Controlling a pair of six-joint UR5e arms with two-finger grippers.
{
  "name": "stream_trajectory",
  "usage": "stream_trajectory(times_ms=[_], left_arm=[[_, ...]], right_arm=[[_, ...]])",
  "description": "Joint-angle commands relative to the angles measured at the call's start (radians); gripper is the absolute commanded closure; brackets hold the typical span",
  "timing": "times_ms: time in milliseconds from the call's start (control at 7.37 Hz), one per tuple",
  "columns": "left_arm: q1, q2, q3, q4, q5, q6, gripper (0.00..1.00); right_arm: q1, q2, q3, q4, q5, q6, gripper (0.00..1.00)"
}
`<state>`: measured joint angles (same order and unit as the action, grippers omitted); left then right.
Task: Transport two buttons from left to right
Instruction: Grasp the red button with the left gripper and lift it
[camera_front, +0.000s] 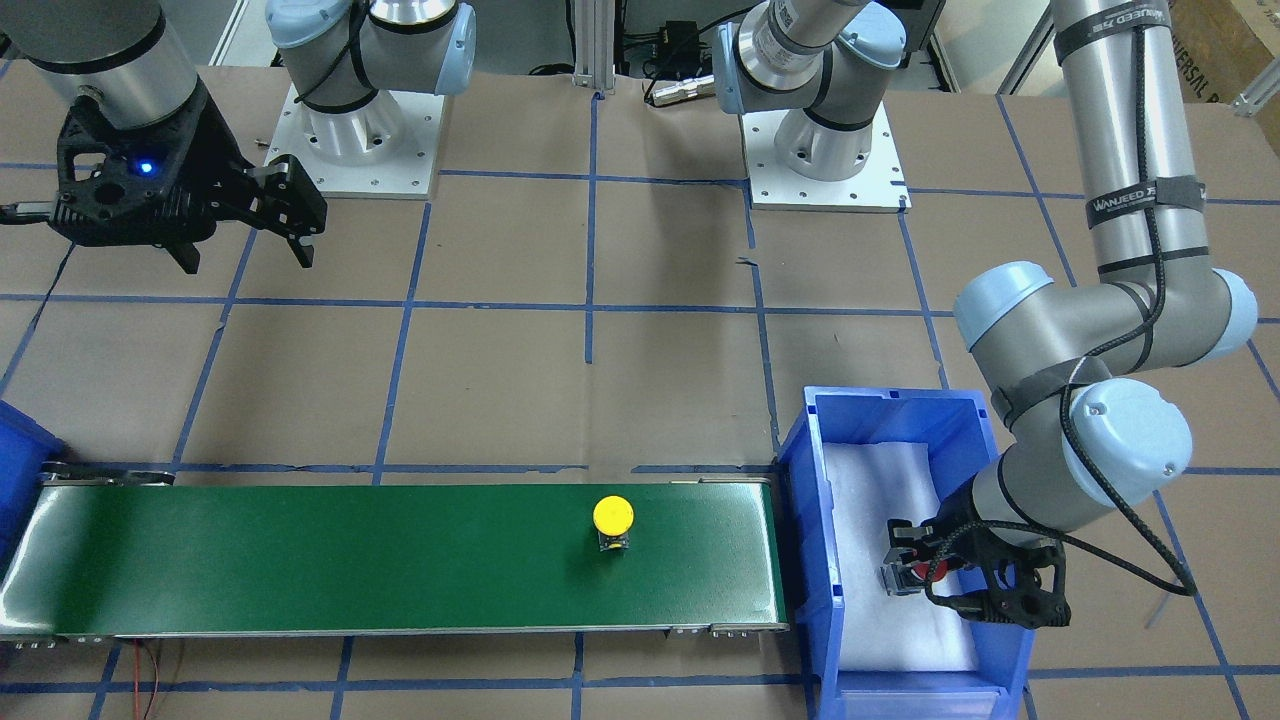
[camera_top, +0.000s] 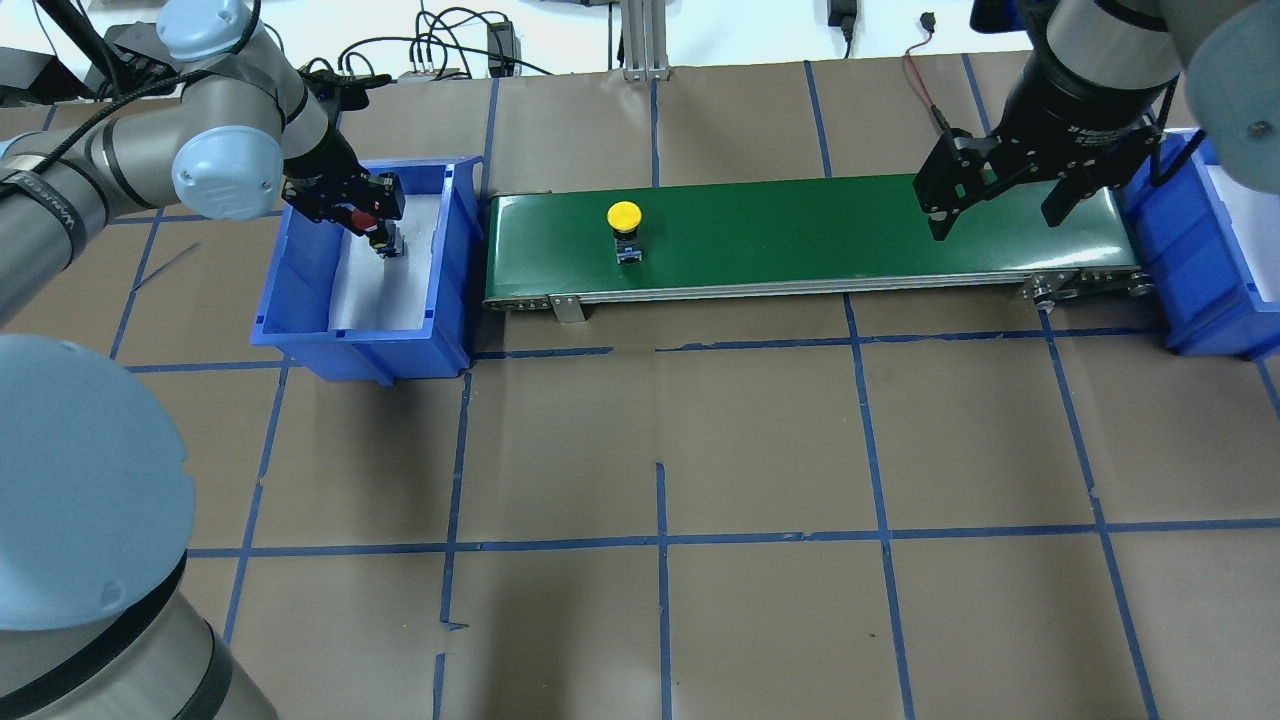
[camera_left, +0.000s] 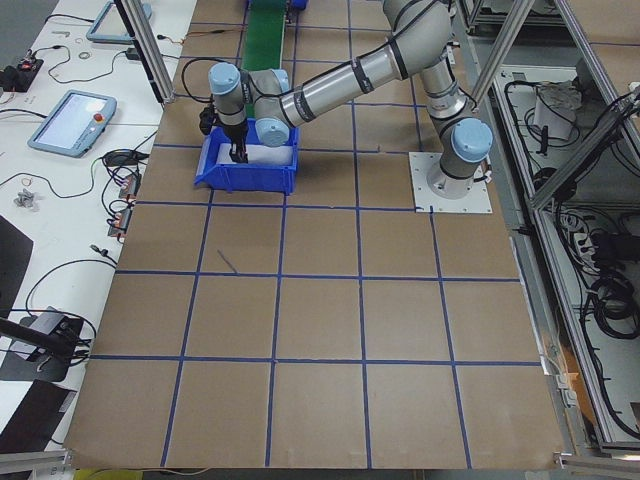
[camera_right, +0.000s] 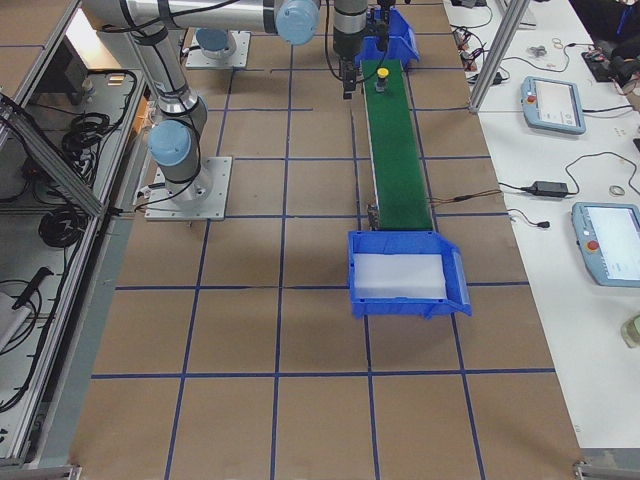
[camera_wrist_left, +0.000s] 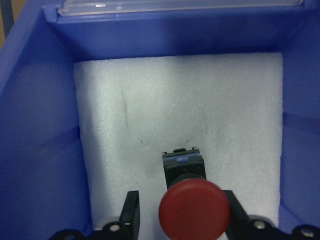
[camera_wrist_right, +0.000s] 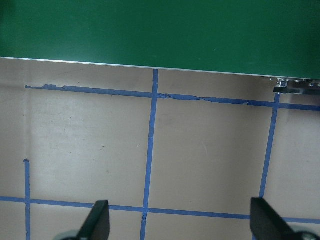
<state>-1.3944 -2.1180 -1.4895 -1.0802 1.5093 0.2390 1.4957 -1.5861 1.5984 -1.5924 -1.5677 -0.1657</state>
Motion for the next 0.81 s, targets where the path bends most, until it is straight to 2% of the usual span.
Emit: stream_trajectory(times_ms=[0,271,407,678], left_arm=[[0.0,0.004,0.0,0.002,-0.001,-0.001,0.74],[-0.003,0.067,0.002,-0.009,0.002,-0.004,0.72],[-0.002,0.145,0.002,-0.071,0.012,-0.007,0.72],[-0.005,0.322,0.015,-0.29,0.066,-0.009,0.71]], right_arm=[[0.0,-0.002,0.0,0.0,0.0,0.0,0.0],[0.0,-0.002,0.0,0.0,0.0,0.0,0.0],[0.0,-0.002,0.0,0.0,0.0,0.0,0.0],[0.0,-0.002,0.0,0.0,0.0,0.0,0.0]])
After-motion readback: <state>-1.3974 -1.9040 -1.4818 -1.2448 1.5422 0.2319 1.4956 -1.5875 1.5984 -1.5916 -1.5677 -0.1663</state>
